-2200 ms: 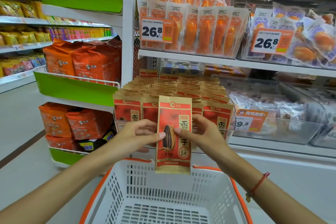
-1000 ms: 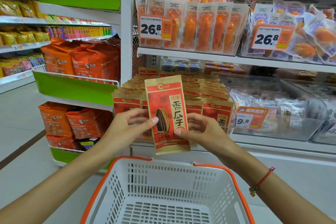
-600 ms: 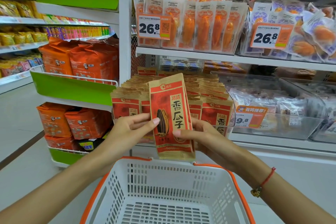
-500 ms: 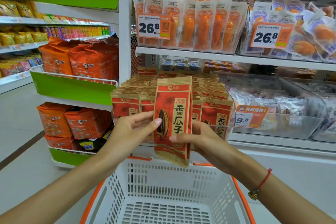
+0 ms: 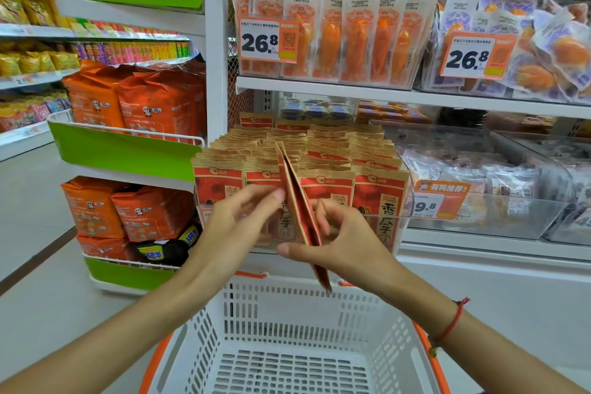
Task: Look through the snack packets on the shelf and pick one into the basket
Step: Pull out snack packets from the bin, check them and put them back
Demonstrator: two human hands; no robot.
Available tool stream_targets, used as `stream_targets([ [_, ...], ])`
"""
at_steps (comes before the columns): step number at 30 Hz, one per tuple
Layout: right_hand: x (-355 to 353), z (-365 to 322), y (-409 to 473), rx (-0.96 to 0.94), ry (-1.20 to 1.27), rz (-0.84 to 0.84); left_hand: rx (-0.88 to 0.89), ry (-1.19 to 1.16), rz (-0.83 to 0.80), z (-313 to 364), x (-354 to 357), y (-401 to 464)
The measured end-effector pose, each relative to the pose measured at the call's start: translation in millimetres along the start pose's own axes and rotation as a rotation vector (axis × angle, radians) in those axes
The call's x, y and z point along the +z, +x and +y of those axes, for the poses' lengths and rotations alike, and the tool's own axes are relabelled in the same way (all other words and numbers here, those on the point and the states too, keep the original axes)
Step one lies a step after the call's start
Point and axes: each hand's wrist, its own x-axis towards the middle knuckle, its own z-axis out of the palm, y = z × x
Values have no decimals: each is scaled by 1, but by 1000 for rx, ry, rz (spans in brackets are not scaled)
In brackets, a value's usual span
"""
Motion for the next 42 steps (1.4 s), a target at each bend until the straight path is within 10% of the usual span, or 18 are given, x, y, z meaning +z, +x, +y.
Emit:
stream_targets([
  [10, 0, 7, 2, -224, -454, 201, 19, -8, -131, 7, 2, -10],
  [42, -24, 11, 9, -116, -77, 470, -131, 59, -244, -13, -14, 8],
])
